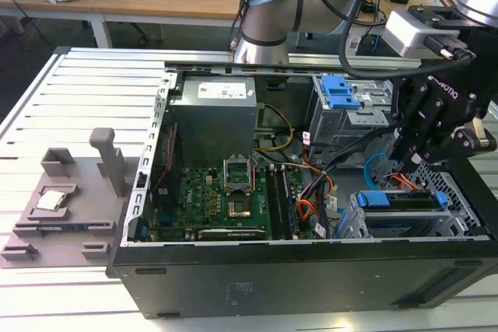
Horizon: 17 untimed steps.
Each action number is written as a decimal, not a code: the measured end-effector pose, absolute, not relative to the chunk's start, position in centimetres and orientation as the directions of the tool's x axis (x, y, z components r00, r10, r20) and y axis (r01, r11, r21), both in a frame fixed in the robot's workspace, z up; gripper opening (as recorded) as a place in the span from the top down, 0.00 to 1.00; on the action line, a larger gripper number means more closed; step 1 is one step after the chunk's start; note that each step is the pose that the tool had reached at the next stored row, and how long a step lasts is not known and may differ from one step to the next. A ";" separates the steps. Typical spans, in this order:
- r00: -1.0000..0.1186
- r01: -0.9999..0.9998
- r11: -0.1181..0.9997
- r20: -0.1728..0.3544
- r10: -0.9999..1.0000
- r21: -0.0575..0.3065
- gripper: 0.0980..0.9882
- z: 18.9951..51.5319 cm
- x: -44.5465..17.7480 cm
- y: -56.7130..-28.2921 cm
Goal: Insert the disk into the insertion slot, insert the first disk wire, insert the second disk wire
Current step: 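Insert the second disk wire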
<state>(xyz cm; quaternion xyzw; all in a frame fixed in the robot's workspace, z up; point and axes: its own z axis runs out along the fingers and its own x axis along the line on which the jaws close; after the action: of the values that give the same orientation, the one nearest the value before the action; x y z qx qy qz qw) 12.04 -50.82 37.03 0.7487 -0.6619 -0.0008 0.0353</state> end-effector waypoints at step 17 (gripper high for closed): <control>0.124 -0.991 -0.121 0.049 -0.991 0.054 0.93 37.0 12.0 -52.6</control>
<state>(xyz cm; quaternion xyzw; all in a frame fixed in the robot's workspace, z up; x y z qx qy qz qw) 12.04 -52.56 37.02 0.7487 -0.6620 0.0003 0.0365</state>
